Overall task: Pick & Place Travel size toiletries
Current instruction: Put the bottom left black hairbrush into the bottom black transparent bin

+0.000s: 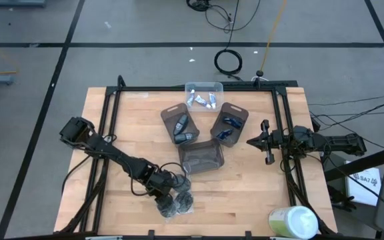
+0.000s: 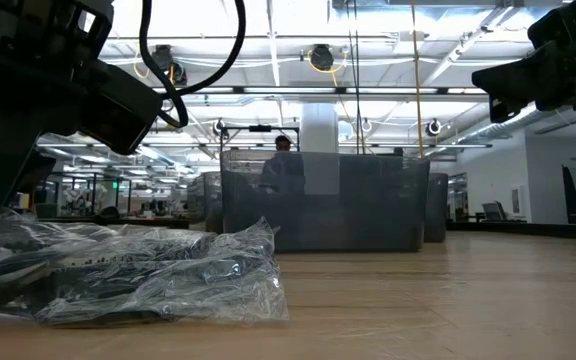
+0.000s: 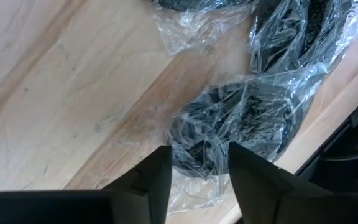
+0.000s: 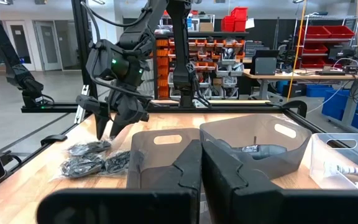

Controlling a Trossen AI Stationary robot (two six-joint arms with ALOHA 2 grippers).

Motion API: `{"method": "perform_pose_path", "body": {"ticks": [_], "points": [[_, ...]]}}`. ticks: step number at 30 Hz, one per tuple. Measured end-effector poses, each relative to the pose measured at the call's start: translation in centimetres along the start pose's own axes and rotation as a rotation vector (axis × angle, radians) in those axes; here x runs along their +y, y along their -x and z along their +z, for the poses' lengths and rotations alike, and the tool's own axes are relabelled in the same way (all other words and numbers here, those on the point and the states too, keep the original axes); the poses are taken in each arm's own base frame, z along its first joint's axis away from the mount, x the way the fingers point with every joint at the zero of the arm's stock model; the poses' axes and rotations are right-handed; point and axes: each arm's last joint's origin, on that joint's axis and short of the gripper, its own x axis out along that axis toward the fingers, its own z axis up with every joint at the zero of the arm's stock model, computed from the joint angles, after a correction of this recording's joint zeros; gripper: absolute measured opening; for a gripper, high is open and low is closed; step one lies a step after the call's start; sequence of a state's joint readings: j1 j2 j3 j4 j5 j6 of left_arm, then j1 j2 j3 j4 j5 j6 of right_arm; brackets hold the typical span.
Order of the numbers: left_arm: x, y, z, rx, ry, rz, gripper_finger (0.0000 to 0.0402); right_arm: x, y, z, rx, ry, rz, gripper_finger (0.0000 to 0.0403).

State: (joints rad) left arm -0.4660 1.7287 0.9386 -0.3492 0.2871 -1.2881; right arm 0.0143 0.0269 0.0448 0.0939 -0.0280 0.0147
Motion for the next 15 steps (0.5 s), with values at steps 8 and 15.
{"method": "perform_pose_path", "body": {"ticks": [8, 15], "points": [[0.00, 0.00, -0.01, 0.000, -0.005, 0.000, 0.0096, 0.00, 0.00, 0.00, 0.000, 0.000, 0.000, 0.0004], [-0.01, 0.00, 0.08, -0.026, -0.036, 0.005, 0.0052, 0.00, 0.00, 0.00, 0.000, 0.000, 0.000, 0.0004]]}}
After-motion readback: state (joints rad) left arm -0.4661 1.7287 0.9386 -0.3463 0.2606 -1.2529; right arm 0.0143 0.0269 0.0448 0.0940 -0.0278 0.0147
